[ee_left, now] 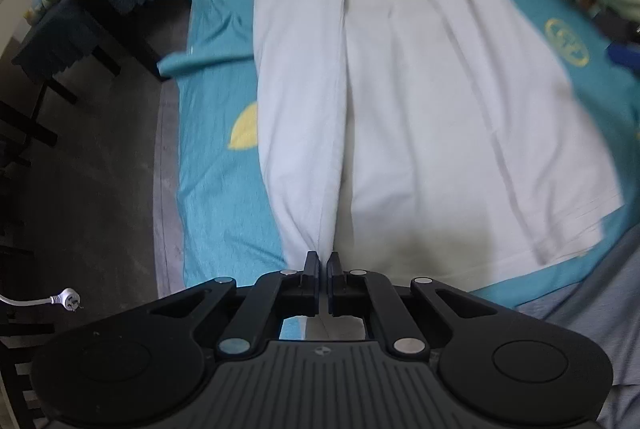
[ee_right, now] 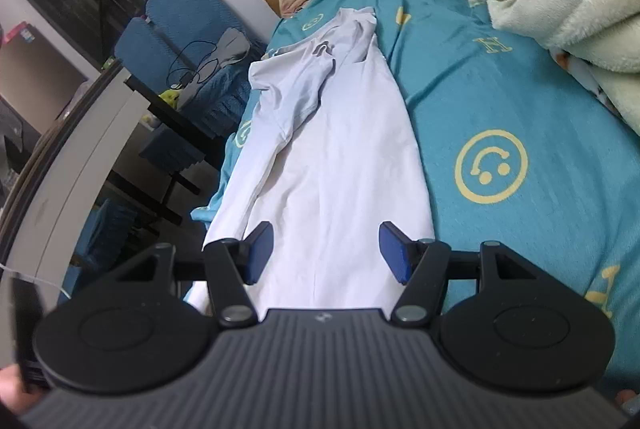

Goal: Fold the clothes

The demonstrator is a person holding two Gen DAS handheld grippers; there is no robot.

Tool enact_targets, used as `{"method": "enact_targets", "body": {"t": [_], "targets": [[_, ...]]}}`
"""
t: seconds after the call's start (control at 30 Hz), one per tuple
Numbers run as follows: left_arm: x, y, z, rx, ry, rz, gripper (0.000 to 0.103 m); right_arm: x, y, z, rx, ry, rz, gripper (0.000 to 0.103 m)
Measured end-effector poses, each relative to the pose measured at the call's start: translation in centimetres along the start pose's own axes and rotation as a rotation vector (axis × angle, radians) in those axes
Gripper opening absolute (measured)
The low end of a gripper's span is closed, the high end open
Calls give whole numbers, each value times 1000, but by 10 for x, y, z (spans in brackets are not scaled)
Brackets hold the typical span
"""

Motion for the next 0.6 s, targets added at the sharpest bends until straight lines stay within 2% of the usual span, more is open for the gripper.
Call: {"method": "enact_targets", "body": {"t": [0.13, 0.27, 0.43, 0.6], "targets": [[14, 7, -47, -58, 63, -25, 3, 2, 2, -3, -9, 14, 8, 62], [19, 36, -63, -111, 86, 4, 3, 3, 3, -5, -6, 18, 14, 62], [15, 76, -33, -156, 61, 27, 4, 4, 10, -7, -11, 20, 41, 62], [5, 90, 5, -163, 61, 23, 7, 2, 19, -2, -9, -23, 81, 62]]}}
Point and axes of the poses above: each gripper's, at about its wrist camera, not at the fingertips, and z roughly the way its jaws point, y to its right, x to its top, the point moved 5 cm from there along z, roughly the way its jaws point, and after that the axes turned 15 degrees about x, right-handed, at the moved point
